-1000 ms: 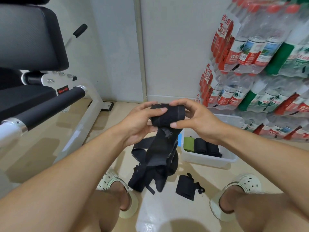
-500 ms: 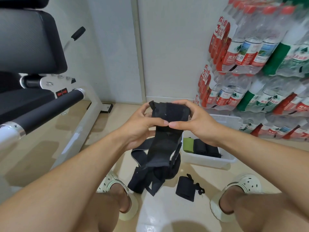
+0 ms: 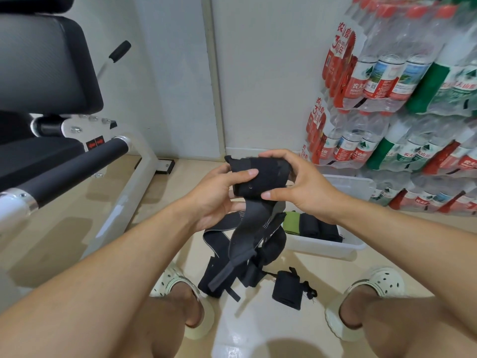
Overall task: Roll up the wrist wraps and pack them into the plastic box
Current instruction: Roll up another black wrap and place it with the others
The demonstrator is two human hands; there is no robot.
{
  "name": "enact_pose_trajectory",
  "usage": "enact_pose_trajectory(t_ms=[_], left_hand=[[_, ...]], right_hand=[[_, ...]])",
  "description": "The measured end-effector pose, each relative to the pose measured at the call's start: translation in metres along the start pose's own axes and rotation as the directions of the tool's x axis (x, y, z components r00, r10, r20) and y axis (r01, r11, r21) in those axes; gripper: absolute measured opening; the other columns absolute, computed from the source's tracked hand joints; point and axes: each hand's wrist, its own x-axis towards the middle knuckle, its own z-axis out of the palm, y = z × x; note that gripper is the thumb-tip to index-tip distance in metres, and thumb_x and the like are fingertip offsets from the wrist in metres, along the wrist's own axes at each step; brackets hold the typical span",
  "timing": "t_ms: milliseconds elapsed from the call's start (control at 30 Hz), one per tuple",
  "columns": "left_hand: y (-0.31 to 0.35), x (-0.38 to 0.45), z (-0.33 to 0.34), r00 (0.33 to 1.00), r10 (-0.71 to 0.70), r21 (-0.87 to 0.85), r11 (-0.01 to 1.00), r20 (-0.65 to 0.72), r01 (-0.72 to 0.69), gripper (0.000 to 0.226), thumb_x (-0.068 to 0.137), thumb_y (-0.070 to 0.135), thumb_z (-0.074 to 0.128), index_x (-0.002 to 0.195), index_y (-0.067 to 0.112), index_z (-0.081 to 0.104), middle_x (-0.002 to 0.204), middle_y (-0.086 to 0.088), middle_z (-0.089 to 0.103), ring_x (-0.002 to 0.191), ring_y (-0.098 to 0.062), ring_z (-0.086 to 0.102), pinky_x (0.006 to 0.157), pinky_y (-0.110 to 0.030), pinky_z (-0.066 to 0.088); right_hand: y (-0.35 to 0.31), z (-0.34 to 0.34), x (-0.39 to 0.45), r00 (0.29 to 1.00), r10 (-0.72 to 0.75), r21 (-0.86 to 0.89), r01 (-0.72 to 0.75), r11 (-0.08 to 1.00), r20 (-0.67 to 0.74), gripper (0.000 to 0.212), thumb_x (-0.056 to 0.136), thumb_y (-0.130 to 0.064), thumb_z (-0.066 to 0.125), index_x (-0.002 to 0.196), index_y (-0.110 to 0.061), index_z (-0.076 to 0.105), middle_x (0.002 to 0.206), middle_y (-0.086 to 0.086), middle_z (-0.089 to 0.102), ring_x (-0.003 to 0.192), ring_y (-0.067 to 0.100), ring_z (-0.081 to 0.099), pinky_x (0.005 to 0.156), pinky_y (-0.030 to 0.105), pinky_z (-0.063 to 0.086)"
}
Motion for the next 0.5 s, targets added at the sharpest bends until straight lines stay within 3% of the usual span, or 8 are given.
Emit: enact_pose_trajectory(t_ms=[67,200,367,500], left_hand=[[0.0,0.0,0.0,1.0,-0.003,-0.016,1.0,0.012,0.003,0.048,0.093,0.013,0.068,0.139,0.006,0.054,0.129,-0.016,0.068,0.114,-0.033,0.069,0.088,-0.048,0.059],[-0.001,-0.001,0.002,0.999,-0.038,-0.019,0.999,0.037,0.038,0.042,0.098,0.008,0.058,0.14,0.004,0.054,0.13,-0.017,0.067,0.118,-0.037,0.066,0.09,-0.052,0.058],[0.0,-0.006,0.012,0.997,-0.066,-0.001,0.998,0.029,0.066,0.043,0.097,0.016,0.042,0.134,0.006,0.062,0.129,-0.02,0.068,0.12,-0.04,0.064,0.104,-0.061,0.048],[0.001,-0.011,0.02,0.997,-0.062,0.027,0.998,0.042,0.061,0.043,0.098,0.02,0.039,0.131,0.015,0.066,0.125,-0.015,0.07,0.106,-0.031,0.07,0.098,-0.055,0.051]], right_hand=[[-0.002,0.001,-0.002,0.998,0.026,0.024,-0.027,0.999,0.054,0.074,0.082,-0.005,0.083,0.142,-0.032,0.05,0.132,-0.009,0.061,0.118,0.008,0.064,0.095,0.027,0.057],[-0.007,0.005,-0.005,0.99,0.087,-0.015,-0.086,0.996,0.109,0.085,0.089,-0.023,0.077,0.156,-0.035,0.027,0.129,-0.024,0.053,0.111,-0.007,0.063,0.087,0.012,0.053],[-0.003,0.013,-0.005,0.993,0.095,0.038,-0.098,0.995,0.072,0.092,0.09,-0.021,0.076,0.158,-0.04,0.018,0.141,-0.008,0.051,0.122,0.01,0.062,0.102,0.033,0.055],[0.0,0.017,-0.003,0.992,0.118,0.151,-0.125,0.981,0.055,0.089,0.091,-0.014,0.075,0.158,-0.039,0.022,0.141,-0.001,0.054,0.119,0.014,0.064,0.097,0.029,0.056]])
